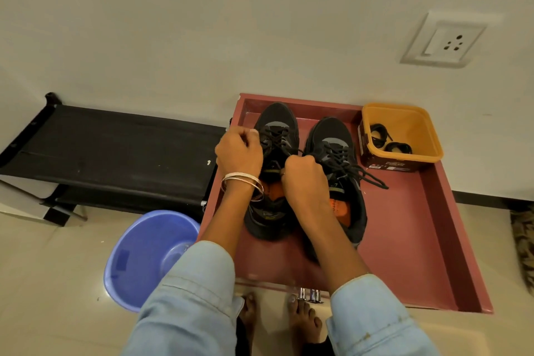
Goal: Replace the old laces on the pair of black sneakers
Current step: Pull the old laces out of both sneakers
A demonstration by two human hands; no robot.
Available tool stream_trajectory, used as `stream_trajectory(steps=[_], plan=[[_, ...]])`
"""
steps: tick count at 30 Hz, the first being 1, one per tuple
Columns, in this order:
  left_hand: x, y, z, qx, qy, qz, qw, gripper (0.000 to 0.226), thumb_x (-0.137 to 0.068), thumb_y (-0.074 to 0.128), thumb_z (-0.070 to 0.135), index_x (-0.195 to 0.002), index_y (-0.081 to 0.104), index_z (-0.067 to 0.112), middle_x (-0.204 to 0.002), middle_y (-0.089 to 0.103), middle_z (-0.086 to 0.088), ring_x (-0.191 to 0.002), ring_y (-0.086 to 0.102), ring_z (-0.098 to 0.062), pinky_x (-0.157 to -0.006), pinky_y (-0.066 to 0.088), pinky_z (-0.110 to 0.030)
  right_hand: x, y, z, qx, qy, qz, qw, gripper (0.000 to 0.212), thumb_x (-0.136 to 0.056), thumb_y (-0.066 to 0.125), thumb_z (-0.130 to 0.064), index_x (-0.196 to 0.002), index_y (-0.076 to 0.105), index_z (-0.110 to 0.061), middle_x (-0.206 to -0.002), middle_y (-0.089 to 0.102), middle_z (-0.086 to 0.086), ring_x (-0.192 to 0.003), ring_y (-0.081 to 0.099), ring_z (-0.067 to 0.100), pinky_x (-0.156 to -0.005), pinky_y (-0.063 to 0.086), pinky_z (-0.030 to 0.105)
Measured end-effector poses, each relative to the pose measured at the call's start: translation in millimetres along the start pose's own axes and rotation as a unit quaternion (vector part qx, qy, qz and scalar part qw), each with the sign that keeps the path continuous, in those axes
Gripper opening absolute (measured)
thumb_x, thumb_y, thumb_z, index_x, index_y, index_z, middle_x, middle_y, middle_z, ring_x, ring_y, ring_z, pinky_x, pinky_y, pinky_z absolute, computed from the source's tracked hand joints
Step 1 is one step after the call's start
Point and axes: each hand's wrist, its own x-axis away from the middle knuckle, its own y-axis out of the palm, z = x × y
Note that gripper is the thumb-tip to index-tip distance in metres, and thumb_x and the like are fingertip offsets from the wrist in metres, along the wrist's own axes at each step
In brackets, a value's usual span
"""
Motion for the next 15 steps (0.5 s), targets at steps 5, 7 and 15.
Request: stream_trajectory(steps=[5,7,15], plan=[[-5,-3,-2,-0.274,0.243,-0.139,0.920,0.037,-0.085,0.061,0.037,-0.122,0.059,0.036,-0.123,0.050,0.008,-0.119,0.039,-0.020,-0.094,0.032,-0.041,2,-6,1,-0.010,-0.004,-0.007,1.000,0.017,-0.097,0.042,-0.001,-0.106,0.056,0.001,-0.104,0.058,0.021,-0.093,0.060,0.037,-0.066,0.041,0.035],[-1,0,-2,-0.354,0.270,-0.152,0.882,0.031,-0.090,0.057,0.034,-0.120,0.061,0.036,-0.125,0.051,0.009,-0.120,0.040,-0.019,-0.097,0.029,-0.042,3,-8,0,-0.010,-0.003,-0.009,1.000,0.018,-0.097,0.041,0.000,-0.107,0.056,0.001,-0.105,0.058,0.020,-0.095,0.060,0.036,-0.069,0.044,0.036],[7,2,6,-0.166,0.160,-0.003,0.973,0.021,-0.093,0.050,0.025,-0.089,0.065,0.010,-0.095,0.059,-0.003,-0.079,0.054,-0.019,-0.070,0.041,-0.033,4,-8,0,-0.014,0.001,-0.005,1.000,0.016,-0.094,0.041,0.005,-0.098,0.056,0.001,-0.100,0.058,0.019,-0.093,0.061,0.037,-0.066,0.041,0.035]])
